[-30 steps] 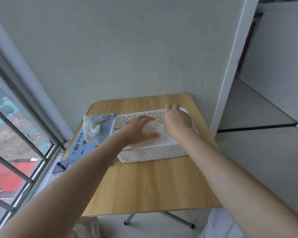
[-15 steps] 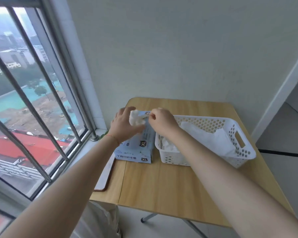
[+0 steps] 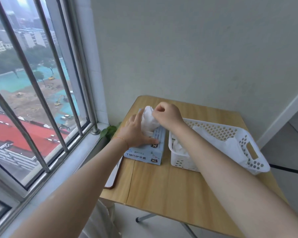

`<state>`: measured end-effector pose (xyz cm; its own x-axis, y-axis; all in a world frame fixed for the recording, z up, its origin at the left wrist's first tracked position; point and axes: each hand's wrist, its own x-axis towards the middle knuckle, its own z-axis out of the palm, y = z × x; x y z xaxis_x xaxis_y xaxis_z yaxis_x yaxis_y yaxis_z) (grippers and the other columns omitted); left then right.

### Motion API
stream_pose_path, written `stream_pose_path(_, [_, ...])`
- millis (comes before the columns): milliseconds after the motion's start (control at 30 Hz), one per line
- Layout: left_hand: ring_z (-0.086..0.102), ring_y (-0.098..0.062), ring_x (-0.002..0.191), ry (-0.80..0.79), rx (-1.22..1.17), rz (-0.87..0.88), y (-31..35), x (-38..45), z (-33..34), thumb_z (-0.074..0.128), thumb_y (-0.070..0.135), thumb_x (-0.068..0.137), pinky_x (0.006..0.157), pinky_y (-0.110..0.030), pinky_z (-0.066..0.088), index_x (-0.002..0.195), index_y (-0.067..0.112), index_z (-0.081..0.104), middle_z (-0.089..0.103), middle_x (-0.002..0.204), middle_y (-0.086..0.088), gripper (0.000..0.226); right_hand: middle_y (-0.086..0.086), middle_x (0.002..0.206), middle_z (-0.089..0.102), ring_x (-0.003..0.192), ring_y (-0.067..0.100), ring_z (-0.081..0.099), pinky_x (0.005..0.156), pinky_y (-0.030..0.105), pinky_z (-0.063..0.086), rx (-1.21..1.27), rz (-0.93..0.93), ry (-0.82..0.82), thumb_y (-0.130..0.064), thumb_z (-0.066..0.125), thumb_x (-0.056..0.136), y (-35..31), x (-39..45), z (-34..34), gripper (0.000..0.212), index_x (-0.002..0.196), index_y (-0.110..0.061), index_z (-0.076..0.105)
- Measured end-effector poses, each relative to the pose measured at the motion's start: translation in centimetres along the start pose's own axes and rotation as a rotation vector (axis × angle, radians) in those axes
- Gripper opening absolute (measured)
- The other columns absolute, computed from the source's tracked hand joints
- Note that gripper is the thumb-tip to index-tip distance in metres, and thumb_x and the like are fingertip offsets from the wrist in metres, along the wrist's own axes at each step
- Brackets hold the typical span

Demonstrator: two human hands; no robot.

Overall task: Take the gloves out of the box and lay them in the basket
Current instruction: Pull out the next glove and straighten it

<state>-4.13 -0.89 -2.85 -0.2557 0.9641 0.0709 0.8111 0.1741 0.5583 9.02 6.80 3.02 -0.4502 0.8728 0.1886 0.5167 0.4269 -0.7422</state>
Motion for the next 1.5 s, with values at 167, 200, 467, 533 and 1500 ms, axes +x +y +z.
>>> stream_pose_path(167, [0.029,-0.028,0.144,-0.002,0.003,0.008,-0.1,0.1,0.0,0.081,0.07,0.054,0.113,-0.051,0.034,0.154,0.035,-0.003,0.021,0.16,-0.005,0.136,-0.005,0.071,0.054,0.066,0.01,0.047,0.061,0.024,0.039,0.163,0.021,0.098,-0.018,0.052,0.084,-0.7,-0.5,-0.9,0.011,0.076,-0.012,0.057])
stream_pose_path(200, [0.03,-0.028,0.143,0.007,-0.013,0.018,-0.1,0.1,0.0,0.082,0.069,0.055,0.113,-0.052,0.034,0.154,0.036,-0.001,0.022,0.159,-0.005,0.133,-0.005,0.073,0.056,0.068,0.011,0.049,0.062,0.025,0.04,0.143,0.035,0.074,-0.019,0.052,0.084,-0.5,-0.4,-0.9,0.012,0.077,-0.012,0.058])
stream_pose_path(467, [0.052,-0.021,0.119,0.217,-0.133,0.048,0.3,-0.9,0.1,0.08,0.047,0.073,0.098,-0.039,0.047,0.14,0.023,0.041,0.051,0.136,-0.003,0.081,-0.006,0.083,0.061,0.076,0.011,0.056,0.059,0.02,0.042,-0.056,0.009,-0.05,-0.028,0.069,0.084,1.2,-0.6,-0.9,0.018,0.089,-0.011,0.066])
stream_pose_path(533, [0.056,-0.015,0.103,0.331,-0.215,0.072,0.7,-1.0,-0.2,0.079,0.038,0.077,0.087,-0.031,0.048,0.121,0.021,0.055,0.057,0.116,0.001,0.053,-0.007,0.079,0.062,0.075,0.01,0.056,0.059,0.018,0.04,-0.046,-0.018,-0.031,-0.024,0.068,0.087,1.0,-0.6,-1.2,0.013,0.084,-0.012,0.068])
stream_pose_path(1500, [0.056,-0.006,0.075,0.367,-0.264,-0.001,1.1,-0.8,-1.8,0.067,0.021,0.083,0.063,-0.017,0.04,0.074,0.025,0.06,0.062,0.083,0.008,0.012,0.004,0.095,0.065,0.086,0.02,0.064,0.069,0.029,0.054,0.101,0.055,0.068,-0.006,0.043,0.091,-0.8,0.0,-0.4,0.028,0.11,-0.02,0.057])
